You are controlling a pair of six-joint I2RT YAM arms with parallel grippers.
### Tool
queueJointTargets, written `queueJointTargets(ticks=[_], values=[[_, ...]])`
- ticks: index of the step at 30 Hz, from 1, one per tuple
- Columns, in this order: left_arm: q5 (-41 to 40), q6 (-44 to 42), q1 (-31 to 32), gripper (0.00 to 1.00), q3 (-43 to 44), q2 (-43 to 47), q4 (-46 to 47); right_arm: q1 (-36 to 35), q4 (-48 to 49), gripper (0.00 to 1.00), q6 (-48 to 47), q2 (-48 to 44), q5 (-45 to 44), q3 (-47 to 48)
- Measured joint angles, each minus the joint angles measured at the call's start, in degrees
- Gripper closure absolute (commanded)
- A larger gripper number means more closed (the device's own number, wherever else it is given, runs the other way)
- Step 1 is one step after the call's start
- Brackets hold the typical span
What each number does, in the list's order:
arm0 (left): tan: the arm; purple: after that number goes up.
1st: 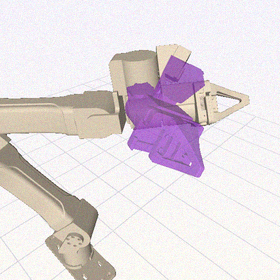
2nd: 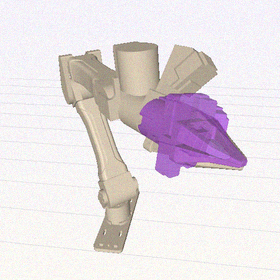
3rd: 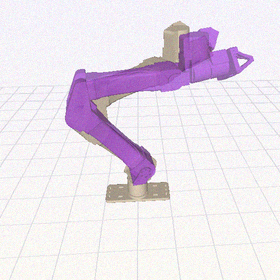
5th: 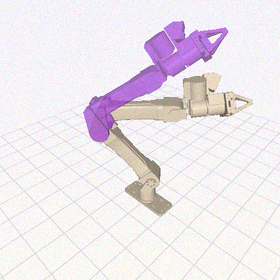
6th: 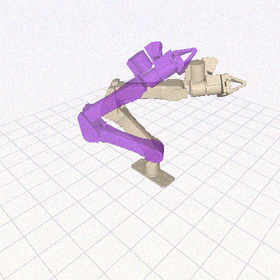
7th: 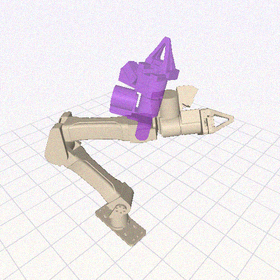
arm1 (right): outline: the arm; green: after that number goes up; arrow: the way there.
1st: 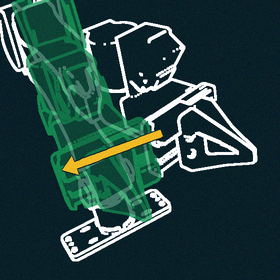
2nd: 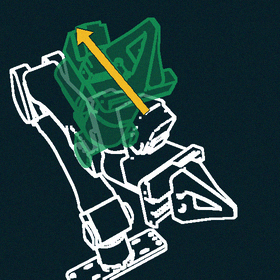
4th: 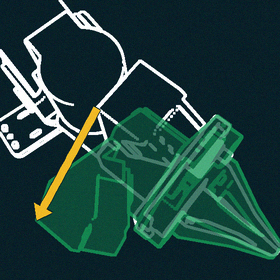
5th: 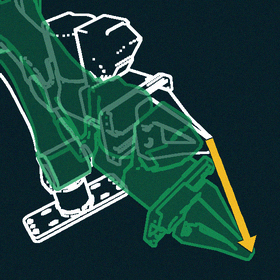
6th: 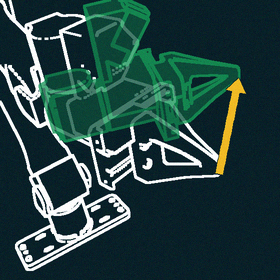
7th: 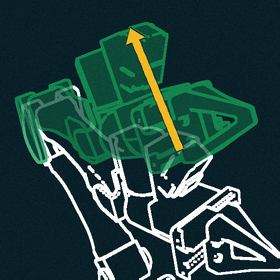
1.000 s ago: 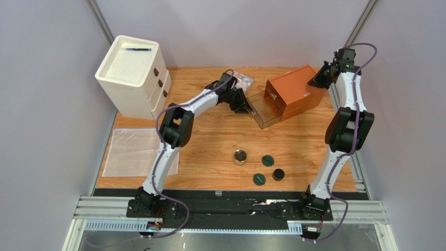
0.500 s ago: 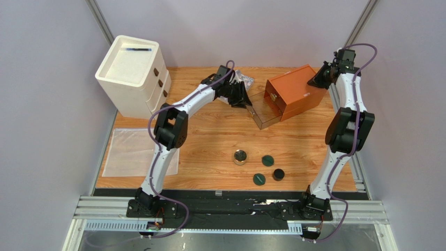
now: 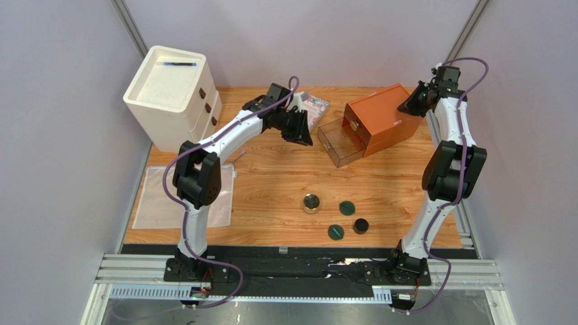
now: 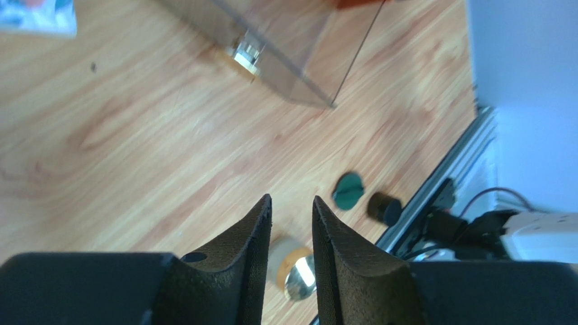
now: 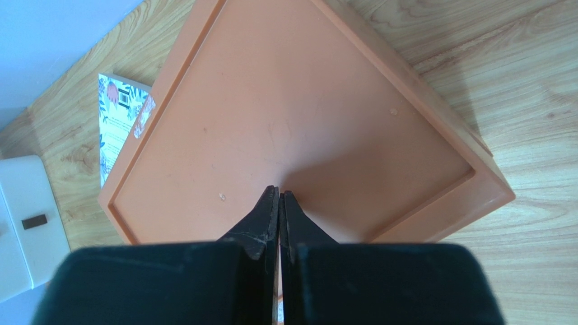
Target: Organize the makeup
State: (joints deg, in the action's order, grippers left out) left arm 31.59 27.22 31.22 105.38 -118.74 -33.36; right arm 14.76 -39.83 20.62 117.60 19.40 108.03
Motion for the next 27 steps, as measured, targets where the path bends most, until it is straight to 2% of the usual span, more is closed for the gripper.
queueJointTargets(ticks=[2, 4, 7, 8, 11, 17, 27], values=[[-1.3, -2.9, 0.7, 0.61, -3.2, 2.0, -2.4, -0.1, -0.2, 1.0, -0.4, -0.6, 0.0, -0.6], [-2.9, -5.7, 1.5, 0.61, -5.8, 3.5, -5.3, -0.2, 0.0, 1.0, -0.5, -1.5, 0.3, -1.9], [-5.2, -9.0, 3.9, 0.48, -8.3, 4.7, -9.7, -0.3, -0.7, 1.0, -0.5, -3.3, 0.8, -4.0], [-5.9, -10.0, 5.2, 0.37, -9.1, 4.9, -11.1, -0.3, -1.2, 1.0, -0.5, -3.8, 1.2, -4.6], [-6.8, -11.9, 9.2, 0.29, -11.5, 5.0, -13.7, -0.5, -2.0, 1.0, -0.5, -5.3, 1.5, -6.3], [-6.8, -12.8, 14.2, 0.25, -13.8, 5.0, -15.5, -0.7, -3.2, 1.0, -0.3, -9.7, 2.1, -10.8], [-10.8, -14.2, 16.8, 0.24, -13.2, 4.4, -17.4, -1.1, -7.1, 1.0, -0.6, -13.6, 1.7, -15.5]])
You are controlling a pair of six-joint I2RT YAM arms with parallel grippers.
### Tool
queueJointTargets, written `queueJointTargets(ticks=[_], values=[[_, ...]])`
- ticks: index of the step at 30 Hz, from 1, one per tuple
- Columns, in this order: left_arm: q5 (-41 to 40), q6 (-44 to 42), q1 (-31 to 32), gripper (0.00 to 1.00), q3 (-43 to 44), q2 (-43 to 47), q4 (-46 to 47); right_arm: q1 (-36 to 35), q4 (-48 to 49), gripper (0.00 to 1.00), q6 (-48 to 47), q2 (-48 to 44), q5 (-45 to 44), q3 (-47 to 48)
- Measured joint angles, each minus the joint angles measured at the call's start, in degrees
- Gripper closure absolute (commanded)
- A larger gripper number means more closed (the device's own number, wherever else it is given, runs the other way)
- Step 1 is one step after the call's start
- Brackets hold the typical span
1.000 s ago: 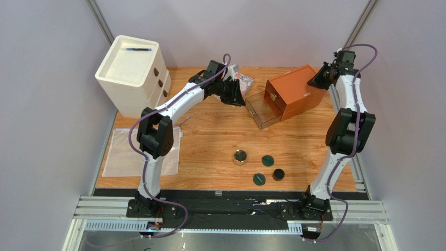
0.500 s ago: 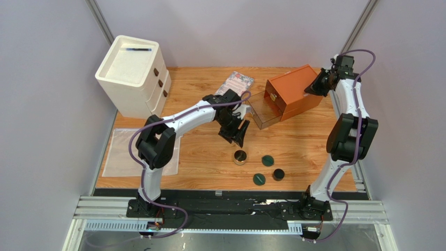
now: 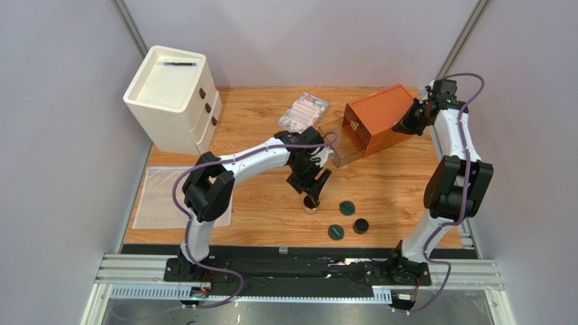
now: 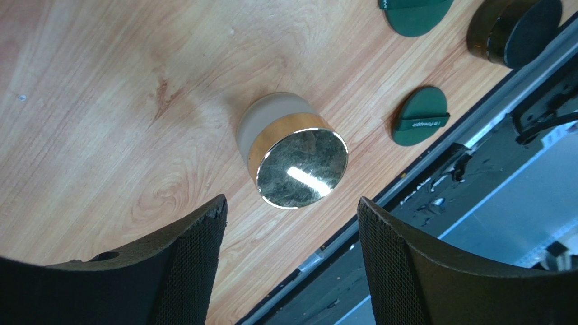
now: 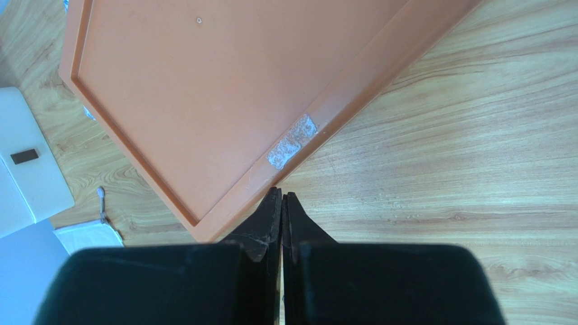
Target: Organize the makeup
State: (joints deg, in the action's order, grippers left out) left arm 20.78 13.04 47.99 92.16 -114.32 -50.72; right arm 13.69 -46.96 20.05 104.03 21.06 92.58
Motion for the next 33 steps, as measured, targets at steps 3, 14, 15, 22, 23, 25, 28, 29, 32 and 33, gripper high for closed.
queueJointTargets(ticks=[3, 14, 15, 22, 23, 25, 28, 29, 32, 33], values=[[-1.8, -0.7, 2.3, 0.24, 1.4, -1.8, -0.7, 0.0, -0.1, 1.0, 0.0, 0.0, 0.0, 0.0], [-6.8, -2.8, 6.3, 0.25, 4.2, -7.0, -2.8, 0.0, -0.3, 1.0, -0.2, 0.0, 0.1, 0.0], [-7.0, -3.0, 6.3, 0.25, 4.3, -7.1, -2.8, 0.0, -0.3, 1.0, -0.2, 0.0, 0.1, 0.0], [-8.1, -3.6, 6.2, 0.31, 6.6, -11.0, -3.7, 0.0, -0.3, 1.0, -0.2, 0.0, 0.1, 0.0], [-8.3, -3.8, 6.3, 0.33, 6.9, -11.2, -3.8, 0.0, -0.3, 1.0, -0.2, 0.0, 0.1, 0.0], [-8.4, -4.2, 6.4, 0.4, 7.7, -11.6, -4.0, 0.0, -0.4, 1.0, -0.2, 0.0, 0.1, 0.0], [-8.6, -4.7, 6.5, 0.61, 9.1, -12.4, -5.0, 0.0, -0.4, 1.0, -0.2, 0.1, 0.1, 0.2], [-8.7, -4.7, 6.5, 0.67, 9.5, -12.6, -5.3, 0.0, -0.4, 1.0, -0.2, 0.2, 0.1, 0.3], [-8.9, -4.9, 6.6, 0.89, 10.7, -13.3, -6.4, 0.0, -0.4, 1.0, -0.2, 0.6, 0.1, 0.7], [-9.1, -4.9, 6.6, 1.0, 11.1, -13.5, -6.9, 0.0, -0.4, 1.0, -0.2, 0.7, 0.1, 0.8]])
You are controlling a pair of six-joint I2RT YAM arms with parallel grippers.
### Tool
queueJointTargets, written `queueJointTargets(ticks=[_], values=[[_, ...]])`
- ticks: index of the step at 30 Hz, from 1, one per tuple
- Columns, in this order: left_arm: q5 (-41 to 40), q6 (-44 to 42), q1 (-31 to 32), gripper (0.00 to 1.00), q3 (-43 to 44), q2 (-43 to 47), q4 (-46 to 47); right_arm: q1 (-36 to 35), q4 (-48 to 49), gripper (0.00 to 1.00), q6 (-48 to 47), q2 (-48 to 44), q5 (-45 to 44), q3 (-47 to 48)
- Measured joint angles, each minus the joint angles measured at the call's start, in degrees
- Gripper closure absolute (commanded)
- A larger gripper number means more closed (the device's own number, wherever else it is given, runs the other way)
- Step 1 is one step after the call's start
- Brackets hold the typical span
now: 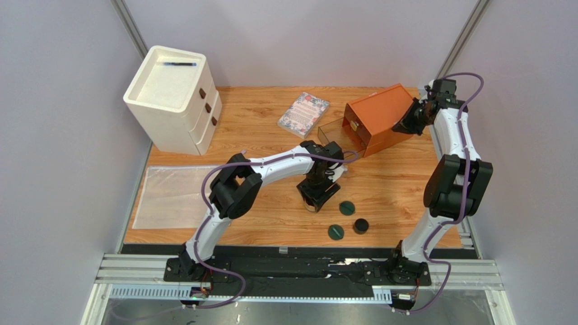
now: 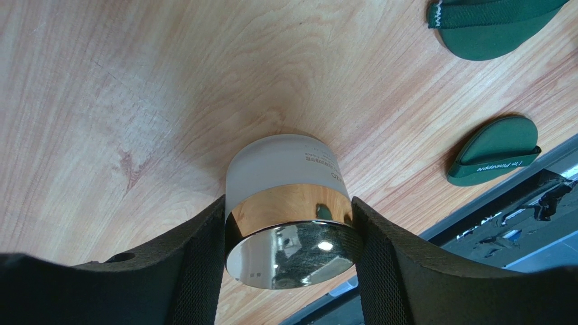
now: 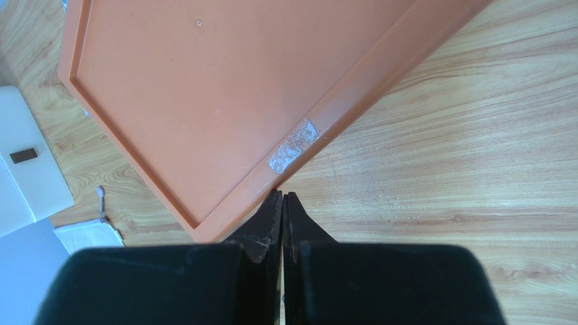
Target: Organize the makeup
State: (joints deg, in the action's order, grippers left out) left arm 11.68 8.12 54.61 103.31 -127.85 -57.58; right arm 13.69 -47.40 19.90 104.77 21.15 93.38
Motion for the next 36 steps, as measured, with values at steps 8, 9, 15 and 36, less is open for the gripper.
queueJointTargets(ticks=[8, 9, 15, 36], values=[[-2.2, -0.9, 0.0, 1.0, 3.4, -0.5, -1.6, 0.0, -0.2, 1.0, 0.0, 0.2, 0.0, 0.0], [-2.4, -1.0, -0.1, 1.0, 5.4, -0.8, -1.9, 0.0, -0.2, 1.0, 0.0, 0.2, 0.0, 0.0], [-1.5, -0.7, -1.7, 1.0, 19.3, -1.3, -3.1, 0.0, -0.6, 1.0, 0.0, 0.7, 0.0, 0.4], [15.4, 24.8, -15.3, 0.86, 35.2, -15.5, 16.8, 0.3, -1.9, 1.0, 0.0, 5.1, 1.1, 2.5]])
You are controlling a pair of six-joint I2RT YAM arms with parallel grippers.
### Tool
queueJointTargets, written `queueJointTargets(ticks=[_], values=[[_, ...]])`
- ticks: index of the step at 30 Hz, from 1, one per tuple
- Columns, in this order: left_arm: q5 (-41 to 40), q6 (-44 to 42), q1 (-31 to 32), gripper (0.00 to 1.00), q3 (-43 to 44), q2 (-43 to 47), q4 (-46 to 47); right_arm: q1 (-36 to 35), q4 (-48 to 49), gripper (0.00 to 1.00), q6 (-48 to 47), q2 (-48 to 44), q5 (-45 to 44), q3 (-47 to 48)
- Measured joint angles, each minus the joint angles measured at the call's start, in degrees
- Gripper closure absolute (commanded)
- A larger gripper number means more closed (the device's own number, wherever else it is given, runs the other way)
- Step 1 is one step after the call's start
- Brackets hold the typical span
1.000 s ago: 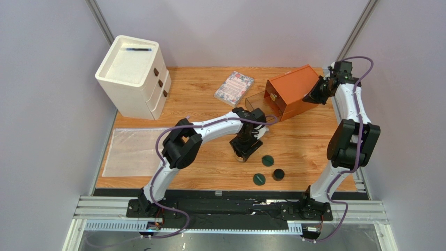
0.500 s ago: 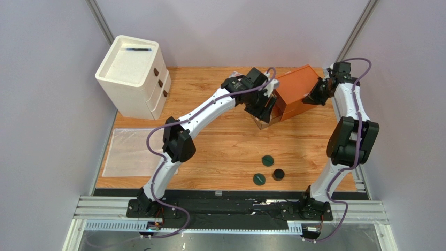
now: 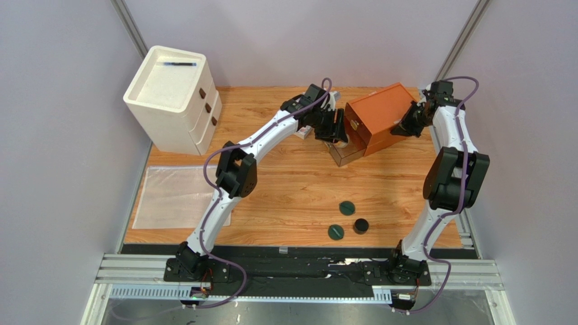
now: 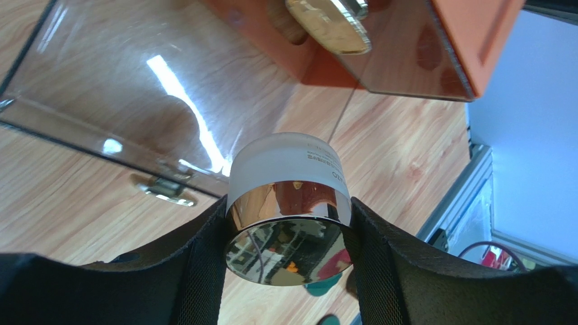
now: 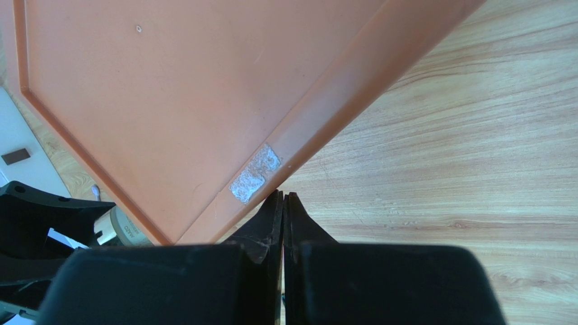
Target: Organize the makeup
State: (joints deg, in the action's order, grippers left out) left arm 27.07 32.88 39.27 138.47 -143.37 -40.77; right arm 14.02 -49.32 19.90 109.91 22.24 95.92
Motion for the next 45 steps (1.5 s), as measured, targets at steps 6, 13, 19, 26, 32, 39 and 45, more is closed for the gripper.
queueJointTargets(ticks=[6, 13, 19, 26, 32, 39, 45], values=[[1.0, 0.5, 1.0, 0.6, 0.0, 0.0, 2.4, 0.0, -0.2, 1.0, 0.0, 0.2, 0.0, 0.2], [1.2, 0.2, 1.4, 0.37, 0.0, -0.2, 3.2, 0.0, -0.5, 1.0, 0.0, 0.9, 0.2, 0.4], [-0.4, 0.2, 1.3, 0.33, 1.0, -1.7, 3.8, 0.0, -1.3, 1.0, 0.0, 1.6, 0.3, 1.3], [-4.8, 0.9, 1.2, 0.28, 1.0, -2.6, 4.2, 0.0, -1.3, 1.0, 0.0, 1.6, 0.3, 1.3], [-5.6, 2.2, 1.2, 0.28, 1.6, -2.6, 6.2, 0.0, -1.2, 1.0, 0.0, 1.6, 0.4, 1.3], [-5.1, 2.2, 1.2, 0.31, 1.6, -2.6, 8.7, 0.0, -1.2, 1.0, 0.0, 1.6, 0.5, 1.3], [-4.0, 0.9, 1.2, 0.3, -0.8, -0.4, 10.2, 0.0, -1.2, 1.0, 0.0, 1.6, 0.5, 1.3]])
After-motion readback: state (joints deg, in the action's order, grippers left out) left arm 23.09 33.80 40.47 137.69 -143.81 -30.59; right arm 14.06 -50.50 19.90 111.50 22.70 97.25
